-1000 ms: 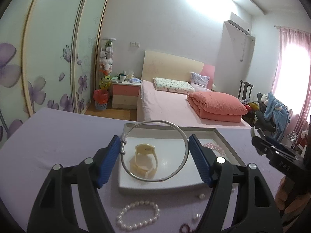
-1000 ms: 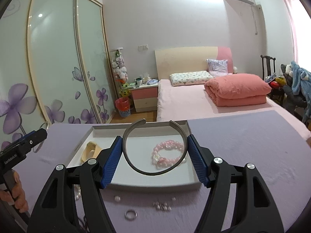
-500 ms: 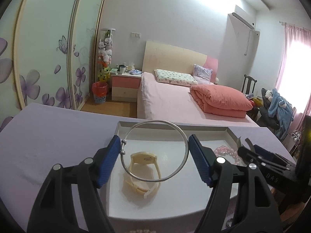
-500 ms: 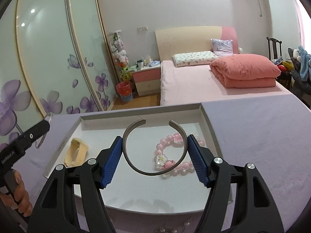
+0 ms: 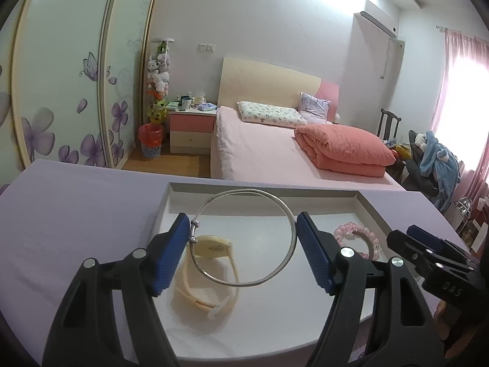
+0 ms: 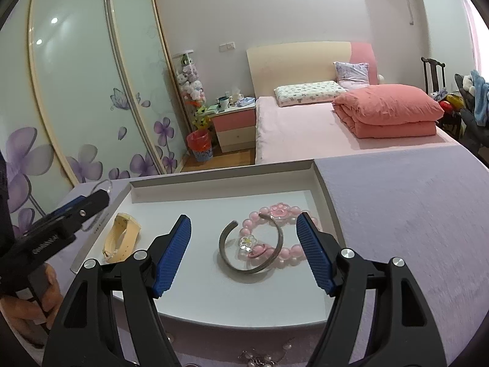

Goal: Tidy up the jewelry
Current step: 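Lower both bangles into the tray and open both tools, then grasp the dark red bead necklace with the right tool while the left tool grasps the pearl bracelet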

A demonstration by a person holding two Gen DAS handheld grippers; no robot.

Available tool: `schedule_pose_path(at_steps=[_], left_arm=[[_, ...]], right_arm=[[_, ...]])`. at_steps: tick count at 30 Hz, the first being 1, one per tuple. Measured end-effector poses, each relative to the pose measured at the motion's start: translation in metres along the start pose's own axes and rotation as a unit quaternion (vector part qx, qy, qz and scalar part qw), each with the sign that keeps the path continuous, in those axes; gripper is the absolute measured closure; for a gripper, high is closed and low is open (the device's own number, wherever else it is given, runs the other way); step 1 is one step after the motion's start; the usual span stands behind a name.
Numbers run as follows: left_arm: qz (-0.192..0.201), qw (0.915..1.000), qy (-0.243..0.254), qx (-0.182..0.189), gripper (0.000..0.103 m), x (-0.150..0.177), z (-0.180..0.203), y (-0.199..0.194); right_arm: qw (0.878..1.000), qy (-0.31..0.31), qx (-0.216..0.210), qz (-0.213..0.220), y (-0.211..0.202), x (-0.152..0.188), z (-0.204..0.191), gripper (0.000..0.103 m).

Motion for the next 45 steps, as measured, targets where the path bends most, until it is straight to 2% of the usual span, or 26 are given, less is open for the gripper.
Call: schedule_pose_path(at_steps=[6,20,29,34,39,45], left_arm=[[-0.006,1.0000,-0.007,0.003,0.032,0.001,0.001,0.013],[0.013,0.9998,-0.011,-0.010,0.032,-0.006,-0.008,0.005],[0.019,0.9996,-0.010,-0.017,0.032,-0.002,-0.013,-0.022],[0.013,0.9997,-0.010,-0.018,0.032,0.012,-0.020,-0.054],[0.005,0.9997,-0.013,-0.019,0.027,0.033,-0.027,-0.086],[-0.006,0.9995,-0.010,-0.029,0.027,0.052,-0.032,-0.103]], right_arm=[[1.000,0.003,-0.005,0.003,0.000,-0.002,0.003,0.031],[1.000,-0.007,-0.004,0.000,0.004,0.002,0.000,0.032],[1.000,-0.017,-0.002,0.003,-0.010,0.009,-0.004,0.032],[0.999,-0.032,-0.011,-0.014,-0.032,0.030,-0.010,0.032],[0.997,-0.054,-0.029,-0.045,-0.060,0.067,-0.021,0.032],[0.992,-0.078,-0.049,-0.087,-0.089,0.113,-0.039,0.032]])
Point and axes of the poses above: each gripper's, at about its wrist camera, not at the fingertips, and y roughly the way its jaws point, z to its right, x to its underside, the point moved 8 cm from there along y, roughly the way its jaws point, and after that the axes turned 14 degrees about x, right-handed, at the moved point
